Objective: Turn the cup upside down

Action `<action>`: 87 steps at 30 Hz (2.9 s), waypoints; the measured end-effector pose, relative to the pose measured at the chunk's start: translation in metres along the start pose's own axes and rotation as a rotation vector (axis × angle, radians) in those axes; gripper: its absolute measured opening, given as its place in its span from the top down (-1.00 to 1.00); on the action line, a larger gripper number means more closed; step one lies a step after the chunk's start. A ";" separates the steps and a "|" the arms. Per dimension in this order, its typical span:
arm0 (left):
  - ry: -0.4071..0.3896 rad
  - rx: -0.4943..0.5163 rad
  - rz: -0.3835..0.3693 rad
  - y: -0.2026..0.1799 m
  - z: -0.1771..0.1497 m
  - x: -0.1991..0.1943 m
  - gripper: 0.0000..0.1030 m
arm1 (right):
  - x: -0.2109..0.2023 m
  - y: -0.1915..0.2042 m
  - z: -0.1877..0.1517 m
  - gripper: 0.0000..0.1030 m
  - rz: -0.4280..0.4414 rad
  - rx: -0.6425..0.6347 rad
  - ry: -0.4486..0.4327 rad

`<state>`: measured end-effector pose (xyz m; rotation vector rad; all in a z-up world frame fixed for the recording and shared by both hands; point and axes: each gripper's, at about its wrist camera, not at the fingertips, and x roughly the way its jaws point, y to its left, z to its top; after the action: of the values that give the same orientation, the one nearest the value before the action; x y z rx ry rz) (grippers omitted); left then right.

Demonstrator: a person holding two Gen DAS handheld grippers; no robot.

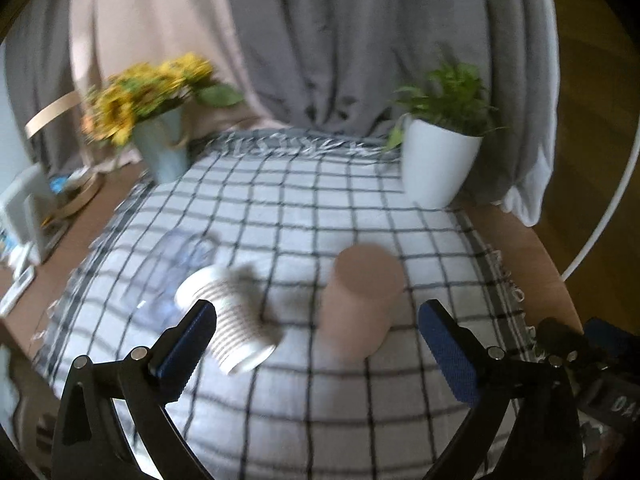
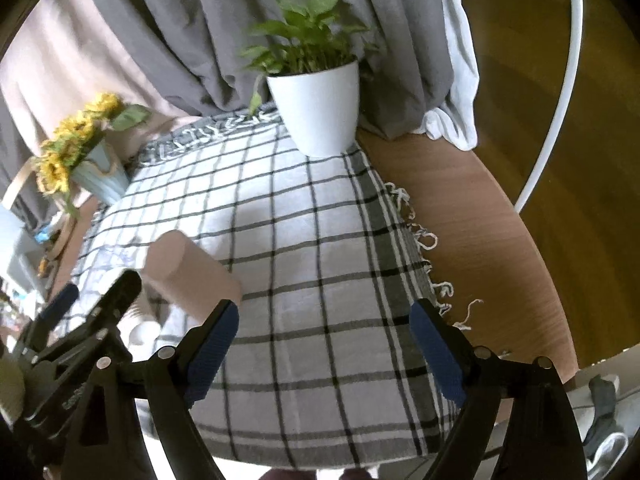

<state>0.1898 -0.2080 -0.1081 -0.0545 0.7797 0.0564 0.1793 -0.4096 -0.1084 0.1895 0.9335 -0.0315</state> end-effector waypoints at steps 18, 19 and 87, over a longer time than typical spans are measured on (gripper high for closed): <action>-0.049 0.030 0.035 0.113 -0.028 -0.127 -1.00 | -0.120 0.088 -0.070 -0.70 0.024 -0.024 -0.183; -0.060 0.038 0.027 0.118 -0.030 -0.135 -1.00 | -0.126 0.094 -0.077 -0.70 0.018 -0.024 -0.195; -0.303 0.058 0.016 0.160 -0.071 -0.262 -1.00 | -0.242 0.150 -0.159 -0.74 -0.031 -0.051 -0.403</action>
<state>-0.0571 -0.0613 0.0208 0.0155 0.4790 0.0560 -0.0745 -0.2472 0.0158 0.1151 0.5346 -0.0713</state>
